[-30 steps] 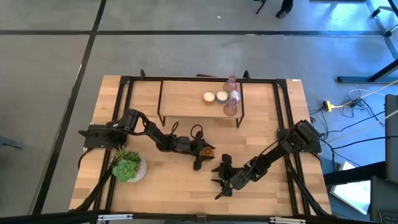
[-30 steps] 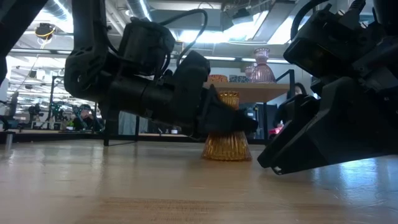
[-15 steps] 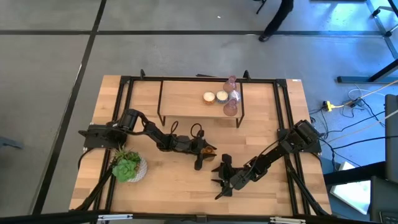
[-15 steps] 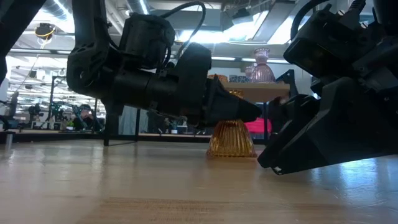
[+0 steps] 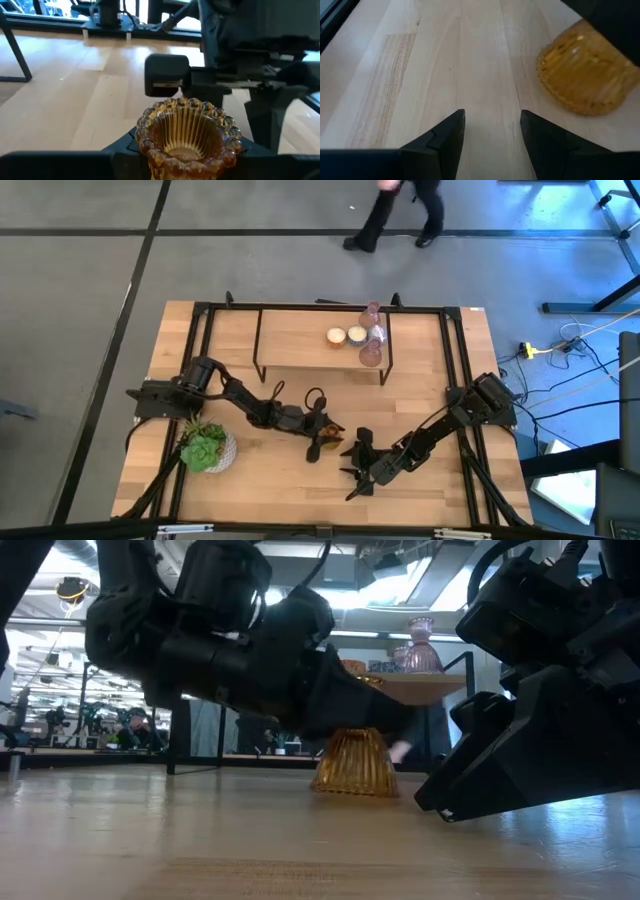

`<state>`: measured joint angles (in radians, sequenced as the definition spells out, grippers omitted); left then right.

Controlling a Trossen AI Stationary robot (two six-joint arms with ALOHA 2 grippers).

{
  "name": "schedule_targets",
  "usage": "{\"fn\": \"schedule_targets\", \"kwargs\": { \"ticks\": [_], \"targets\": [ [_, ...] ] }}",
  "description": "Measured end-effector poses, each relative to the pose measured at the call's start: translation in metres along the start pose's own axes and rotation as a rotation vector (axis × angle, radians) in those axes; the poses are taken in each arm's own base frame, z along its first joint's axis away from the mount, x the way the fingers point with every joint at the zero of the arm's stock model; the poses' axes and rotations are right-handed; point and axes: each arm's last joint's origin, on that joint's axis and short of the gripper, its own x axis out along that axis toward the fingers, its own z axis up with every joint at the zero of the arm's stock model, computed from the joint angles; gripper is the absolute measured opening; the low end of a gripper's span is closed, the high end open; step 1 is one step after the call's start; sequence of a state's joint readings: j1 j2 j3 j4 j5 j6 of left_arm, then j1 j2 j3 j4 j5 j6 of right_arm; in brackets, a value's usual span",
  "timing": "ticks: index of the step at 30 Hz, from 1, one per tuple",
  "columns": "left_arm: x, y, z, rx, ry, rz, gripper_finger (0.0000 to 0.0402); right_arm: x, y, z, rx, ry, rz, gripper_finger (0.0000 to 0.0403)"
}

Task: Pick & Place candle stick holders
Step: Put the yellow glass candle holder on the shelf

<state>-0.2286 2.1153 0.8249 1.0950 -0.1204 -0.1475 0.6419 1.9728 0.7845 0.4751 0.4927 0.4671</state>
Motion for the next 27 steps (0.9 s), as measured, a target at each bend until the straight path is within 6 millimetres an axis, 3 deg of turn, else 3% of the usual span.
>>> {"fn": "schedule_targets", "kwargs": {
  "ticks": [12, 19, 22, 27],
  "targets": [
    [-0.015, -0.009, 0.047, 0.101, -0.024, 0.009, 0.0123, 0.000, 0.000, 0.000, 0.000, 0.000, 0.000, 0.0197],
    [-0.044, -0.008, 0.089, 0.186, -0.039, 0.057, 0.0122, 0.000, 0.000, 0.000, 0.000, 0.000, 0.000, 0.0197],
    [-0.063, 0.001, 0.106, 0.231, -0.043, 0.116, 0.0125, 0.000, 0.000, 0.000, 0.001, -0.001, 0.000, 0.0197],
    [-0.098, 0.034, 0.143, 0.284, -0.091, 0.246, 0.0120, 0.000, 0.000, 0.000, 0.002, -0.004, 0.001, 0.0197]
  ]
}}
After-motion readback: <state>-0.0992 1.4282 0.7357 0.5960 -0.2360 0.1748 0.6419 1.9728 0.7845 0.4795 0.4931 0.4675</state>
